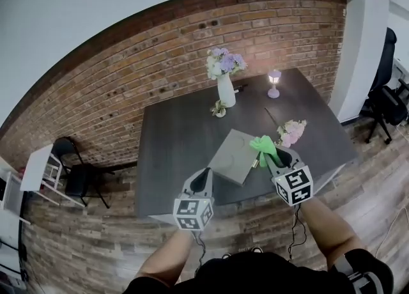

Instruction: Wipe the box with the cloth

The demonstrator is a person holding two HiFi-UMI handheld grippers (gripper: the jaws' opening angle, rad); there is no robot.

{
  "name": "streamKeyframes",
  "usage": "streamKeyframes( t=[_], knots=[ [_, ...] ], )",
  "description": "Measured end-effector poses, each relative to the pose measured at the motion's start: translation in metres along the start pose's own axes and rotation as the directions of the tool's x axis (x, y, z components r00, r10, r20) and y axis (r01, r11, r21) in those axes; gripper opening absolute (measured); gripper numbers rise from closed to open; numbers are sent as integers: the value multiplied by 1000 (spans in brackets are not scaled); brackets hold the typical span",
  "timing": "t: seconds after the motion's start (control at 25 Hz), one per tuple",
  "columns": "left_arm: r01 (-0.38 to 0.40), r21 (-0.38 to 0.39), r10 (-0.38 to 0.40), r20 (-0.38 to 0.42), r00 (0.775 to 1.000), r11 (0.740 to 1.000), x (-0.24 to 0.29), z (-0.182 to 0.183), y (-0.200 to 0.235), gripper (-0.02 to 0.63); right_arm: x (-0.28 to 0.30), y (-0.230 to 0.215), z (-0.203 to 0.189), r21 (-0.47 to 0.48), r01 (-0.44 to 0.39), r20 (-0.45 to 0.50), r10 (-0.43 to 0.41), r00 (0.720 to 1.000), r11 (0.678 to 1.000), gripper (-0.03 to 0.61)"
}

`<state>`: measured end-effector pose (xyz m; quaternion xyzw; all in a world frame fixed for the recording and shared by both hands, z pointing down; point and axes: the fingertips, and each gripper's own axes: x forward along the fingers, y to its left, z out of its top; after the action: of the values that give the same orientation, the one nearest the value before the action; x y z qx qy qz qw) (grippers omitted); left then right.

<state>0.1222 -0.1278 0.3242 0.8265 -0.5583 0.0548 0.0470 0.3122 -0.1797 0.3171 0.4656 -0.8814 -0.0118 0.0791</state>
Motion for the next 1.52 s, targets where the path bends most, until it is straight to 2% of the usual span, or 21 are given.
streamKeyframes(
  t=[0.28, 0.52, 0.72, 0.88, 1.08, 1.36, 1.52],
  knots=[
    [51, 24, -52, 44, 998, 998, -11, 20, -13, 9, -14, 5, 36, -28, 63, 59, -61, 996, 998, 81],
    [80, 45, -82, 67, 994, 996, -30, 30, -9, 9, -20, 33, 61, -74, 80, 92, -73, 993, 994, 81],
    [97, 73, -102, 55, 993, 993, -47, 26, -7, 9, -25, 54, 61, -85, 70, 77, -64, 995, 994, 81],
    [97, 88, -101, 44, 994, 991, -55, 20, 0, 9, -22, 63, 60, -53, 92, 74, -88, 993, 994, 81],
    [103, 71, -106, 31, 994, 992, -57, 14, 1, 9, -24, 69, 62, -21, 108, 76, -106, 991, 994, 80],
    [109, 72, -115, 76, 990, 991, -46, 35, -2, 9, -19, 74, 62, 1, 116, 68, -116, 991, 993, 80],
    [108, 74, -116, 108, 987, 991, -45, 50, -2, 9, -19, 77, 69, -19, 113, 82, -111, 990, 993, 80]
  ],
)
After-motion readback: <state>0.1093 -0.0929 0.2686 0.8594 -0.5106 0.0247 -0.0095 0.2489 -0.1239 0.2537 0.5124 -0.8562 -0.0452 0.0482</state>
